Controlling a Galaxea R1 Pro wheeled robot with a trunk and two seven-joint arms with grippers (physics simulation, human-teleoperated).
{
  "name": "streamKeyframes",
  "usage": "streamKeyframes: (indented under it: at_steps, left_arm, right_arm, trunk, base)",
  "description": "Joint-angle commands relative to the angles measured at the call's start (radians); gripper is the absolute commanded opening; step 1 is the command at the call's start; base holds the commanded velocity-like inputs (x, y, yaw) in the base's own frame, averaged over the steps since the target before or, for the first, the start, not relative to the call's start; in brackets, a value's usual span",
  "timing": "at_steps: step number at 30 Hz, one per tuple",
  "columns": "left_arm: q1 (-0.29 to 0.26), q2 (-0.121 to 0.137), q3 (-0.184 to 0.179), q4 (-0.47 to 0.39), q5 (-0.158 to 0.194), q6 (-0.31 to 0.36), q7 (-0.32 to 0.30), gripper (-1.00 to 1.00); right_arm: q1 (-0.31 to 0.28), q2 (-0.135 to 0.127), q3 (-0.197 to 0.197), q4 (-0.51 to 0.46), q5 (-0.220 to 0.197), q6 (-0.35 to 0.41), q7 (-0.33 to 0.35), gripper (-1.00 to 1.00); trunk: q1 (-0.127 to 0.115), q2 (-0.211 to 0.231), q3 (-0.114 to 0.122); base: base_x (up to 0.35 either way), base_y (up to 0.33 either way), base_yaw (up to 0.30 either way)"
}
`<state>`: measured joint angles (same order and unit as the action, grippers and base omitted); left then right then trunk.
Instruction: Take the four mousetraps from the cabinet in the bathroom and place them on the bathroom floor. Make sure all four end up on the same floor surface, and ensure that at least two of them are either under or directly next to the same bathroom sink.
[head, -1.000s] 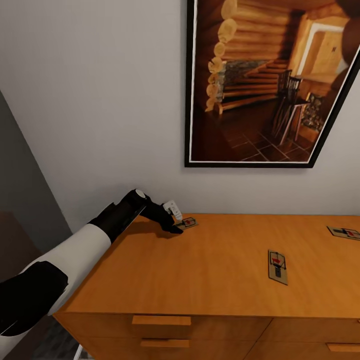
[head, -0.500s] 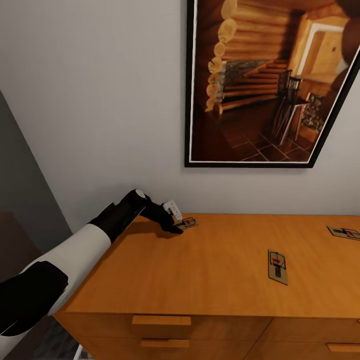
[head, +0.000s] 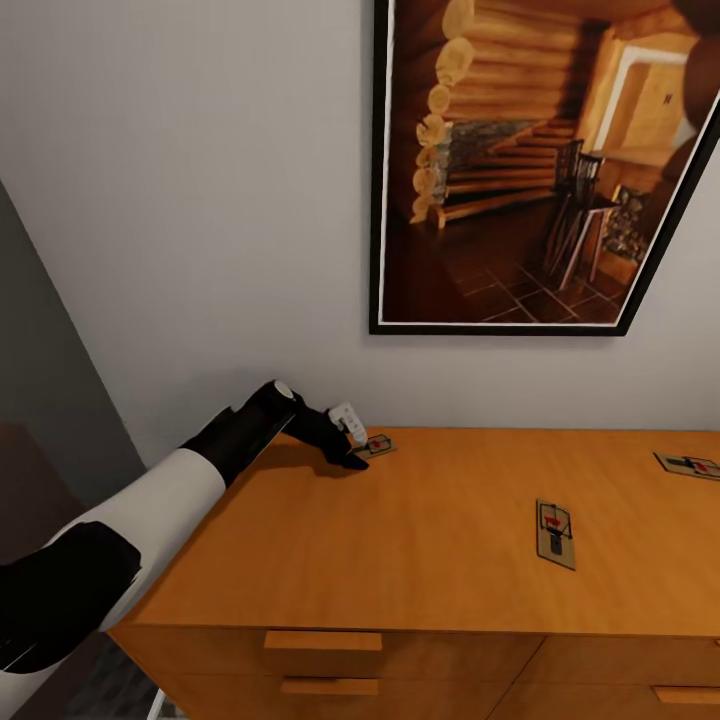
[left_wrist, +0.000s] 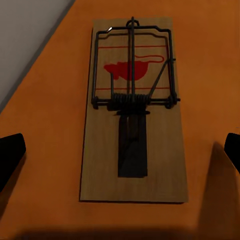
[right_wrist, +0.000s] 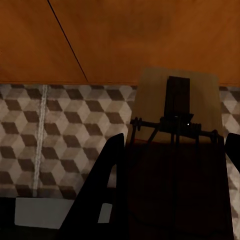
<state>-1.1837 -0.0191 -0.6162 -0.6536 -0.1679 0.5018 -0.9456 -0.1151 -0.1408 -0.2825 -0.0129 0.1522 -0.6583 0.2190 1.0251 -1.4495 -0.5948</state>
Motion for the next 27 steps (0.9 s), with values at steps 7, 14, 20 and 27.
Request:
streamKeyframes:
  at_steps: [7, 14, 20, 27]
  left_arm:
    - [-0.001, -0.013, 0.001, 0.043, -0.005, -0.057, -0.004, 1.00]
    - [-0.001, -0.014, 0.001, 0.051, -0.005, -0.064, -0.004, 1.00]
    - [-0.001, -0.015, 0.001, 0.060, -0.005, -0.064, -0.004, 1.00]
    - [-0.001, -0.015, 0.001, 0.062, -0.005, -0.065, -0.004, 1.00]
  right_arm:
    - [-0.001, 0.000, -0.009, 0.001, 0.009, -0.003, 0.002, -1.00]
    - [-0.001, 0.000, -0.009, 0.001, 0.009, -0.003, 0.002, -1.00]
    - [-0.001, 0.000, -0.009, 0.001, 0.009, -0.003, 0.002, -1.00]
    - [-0.001, 0.000, -0.009, 0.001, 0.009, -0.003, 0.003, -1.00]
  trunk:
    - [0.000, -0.001, -0.001]
    - [0.000, -0.001, -0.001]
    - [0.000, -0.001, -0.001]
    - [0.000, -0.001, -0.001]
  base:
    - [0.000, 0.000, 0.000]
    - [0.000, 0.000, 0.000]
    - [0.000, 0.000, 0.000]
    - [0.000, 0.000, 0.000]
